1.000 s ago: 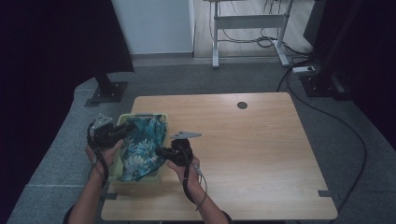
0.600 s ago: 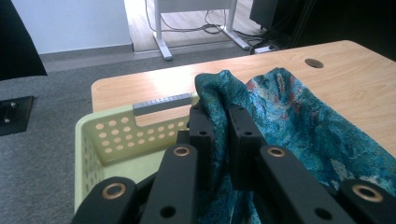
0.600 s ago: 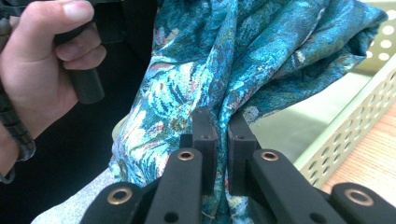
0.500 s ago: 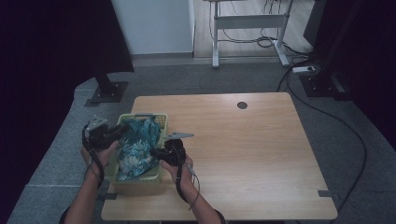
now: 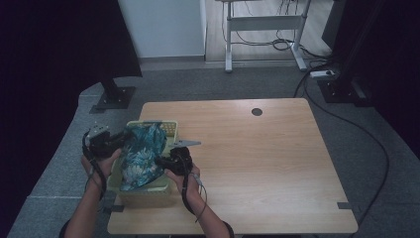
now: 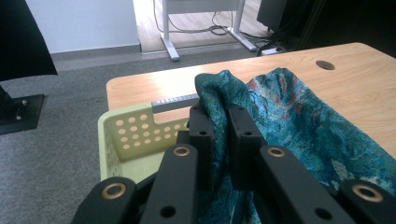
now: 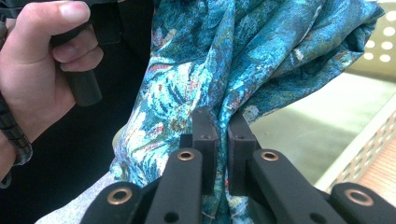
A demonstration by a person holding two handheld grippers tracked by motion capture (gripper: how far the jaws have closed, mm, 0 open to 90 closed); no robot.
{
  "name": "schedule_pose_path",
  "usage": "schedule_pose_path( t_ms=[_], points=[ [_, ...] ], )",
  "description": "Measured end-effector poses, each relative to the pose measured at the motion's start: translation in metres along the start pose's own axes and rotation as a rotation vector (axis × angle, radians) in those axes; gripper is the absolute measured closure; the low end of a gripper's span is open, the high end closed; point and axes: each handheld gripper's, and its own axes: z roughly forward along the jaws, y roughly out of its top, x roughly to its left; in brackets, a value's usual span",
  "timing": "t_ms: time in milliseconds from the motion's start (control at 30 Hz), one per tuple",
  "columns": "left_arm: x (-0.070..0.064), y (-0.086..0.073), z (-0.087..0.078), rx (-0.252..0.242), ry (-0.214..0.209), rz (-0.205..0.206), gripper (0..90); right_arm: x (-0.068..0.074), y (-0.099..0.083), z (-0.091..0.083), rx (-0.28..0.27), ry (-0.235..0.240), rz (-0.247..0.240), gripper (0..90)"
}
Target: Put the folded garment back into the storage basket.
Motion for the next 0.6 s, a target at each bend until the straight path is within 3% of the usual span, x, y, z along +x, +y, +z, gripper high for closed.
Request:
schedule_pose_path(
  t_ms=[267,600],
  points=[
    [0.003,0.005,0.008,-0.009,0.001,-0.008,81.9,-0.003,0.006,0.003,-0.015,-0.005,0.003,84.0],
    [0.011,0.000,0.010,0.001,0.009,-0.017,81.9,-0.006,0.005,0.014,-0.006,0.003,0.006,84.0]
  ],
)
